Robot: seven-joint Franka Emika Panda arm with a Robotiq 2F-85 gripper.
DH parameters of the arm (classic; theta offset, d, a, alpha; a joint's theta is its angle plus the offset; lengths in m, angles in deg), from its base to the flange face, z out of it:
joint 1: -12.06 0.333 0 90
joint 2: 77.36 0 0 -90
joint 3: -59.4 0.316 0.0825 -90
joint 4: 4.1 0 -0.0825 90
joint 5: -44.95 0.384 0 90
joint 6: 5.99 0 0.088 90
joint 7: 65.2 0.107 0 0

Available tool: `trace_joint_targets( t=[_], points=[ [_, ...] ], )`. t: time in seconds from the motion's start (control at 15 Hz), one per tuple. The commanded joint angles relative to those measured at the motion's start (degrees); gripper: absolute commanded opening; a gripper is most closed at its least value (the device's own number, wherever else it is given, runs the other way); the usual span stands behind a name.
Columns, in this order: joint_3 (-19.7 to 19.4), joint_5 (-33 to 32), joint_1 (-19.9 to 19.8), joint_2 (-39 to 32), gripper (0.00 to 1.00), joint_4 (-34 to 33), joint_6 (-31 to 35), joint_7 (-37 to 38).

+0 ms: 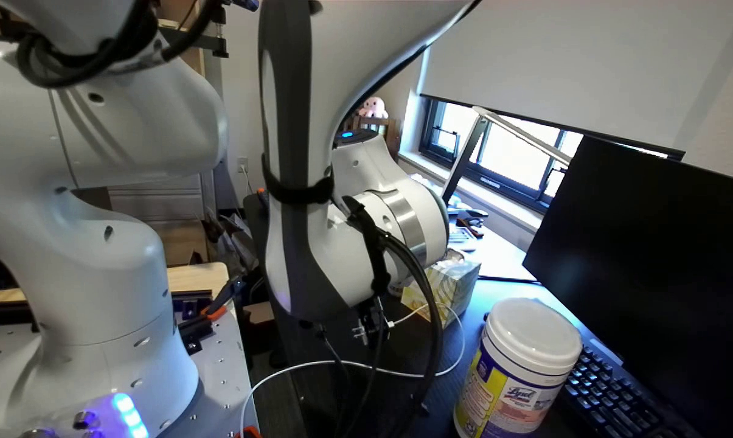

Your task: Move the white charger head to the left

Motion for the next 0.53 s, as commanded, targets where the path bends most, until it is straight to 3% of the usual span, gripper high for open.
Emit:
trace_joint_targets(
  t=[0.0,0.07,0.2,0.27,0.47],
  points=[
    [-10.0,-2.0,7.1,0.6,0.23,1.0,0.1,-9.4],
    [-14.9,-1.2,10.6,-1.1,0.23,0.8,-0.8,-13.6],
    [-19.9,-0.1,15.2,-3.2,0.23,0.9,-2.9,-20.5],
    [-16.2,-1.0,11.2,-1.0,0.48,0.8,-1.1,-14.9],
    [-19.7,-1.0,14.9,-2.9,0.48,0.7,-2.0,-18.0]
  ],
)
